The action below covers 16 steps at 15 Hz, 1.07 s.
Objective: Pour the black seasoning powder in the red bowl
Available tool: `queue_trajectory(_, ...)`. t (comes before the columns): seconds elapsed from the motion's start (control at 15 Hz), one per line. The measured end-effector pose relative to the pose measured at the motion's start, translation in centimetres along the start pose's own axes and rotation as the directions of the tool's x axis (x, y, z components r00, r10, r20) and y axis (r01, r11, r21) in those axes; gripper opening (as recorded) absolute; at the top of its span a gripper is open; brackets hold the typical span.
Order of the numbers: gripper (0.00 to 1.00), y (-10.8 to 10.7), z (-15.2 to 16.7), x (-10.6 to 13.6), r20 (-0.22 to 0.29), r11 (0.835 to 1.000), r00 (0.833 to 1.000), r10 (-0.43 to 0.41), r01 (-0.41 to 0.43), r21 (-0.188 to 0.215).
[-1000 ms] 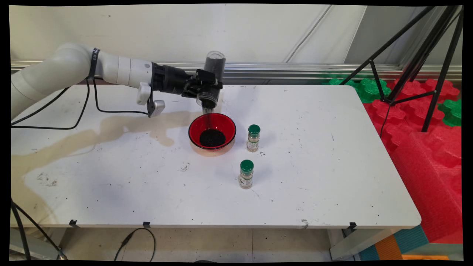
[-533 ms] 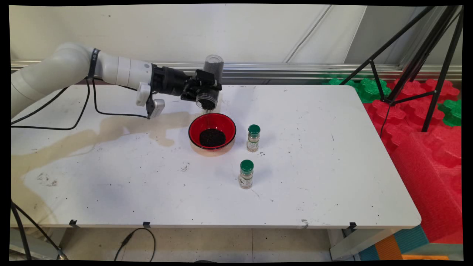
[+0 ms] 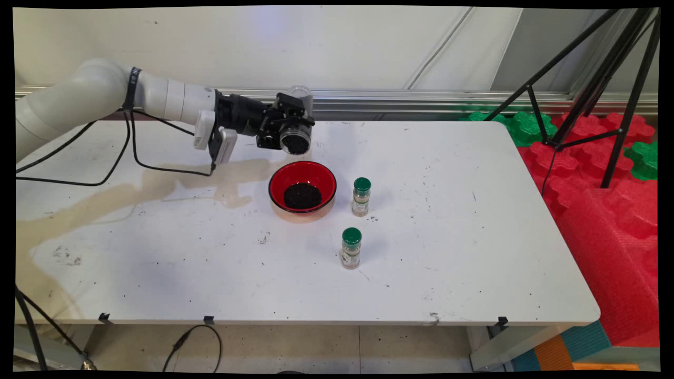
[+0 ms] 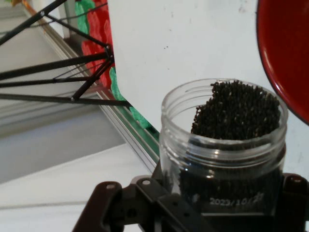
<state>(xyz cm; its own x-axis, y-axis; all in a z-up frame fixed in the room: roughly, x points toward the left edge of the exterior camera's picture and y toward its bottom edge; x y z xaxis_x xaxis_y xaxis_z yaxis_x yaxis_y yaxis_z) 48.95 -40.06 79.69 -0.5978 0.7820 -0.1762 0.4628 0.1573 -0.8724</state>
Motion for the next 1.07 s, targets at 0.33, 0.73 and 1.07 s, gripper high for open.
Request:
queue_trajectory(0.33, 0.0, -0.5, -0.3, -0.1, -0.012, 0.976, 0.976, -0.219, 0.219, 0.013)
queue_trajectory(0.73, 0.0, -1.0, -0.8, -0.5, -0.028, 0.897, 0.897, -0.441, 0.442, 0.028)
queue_trajectory(1.07, 0.0, -1.4, -1.3, -0.9, -0.054, 0.762, 0.763, -0.644, 0.646, 0.038)
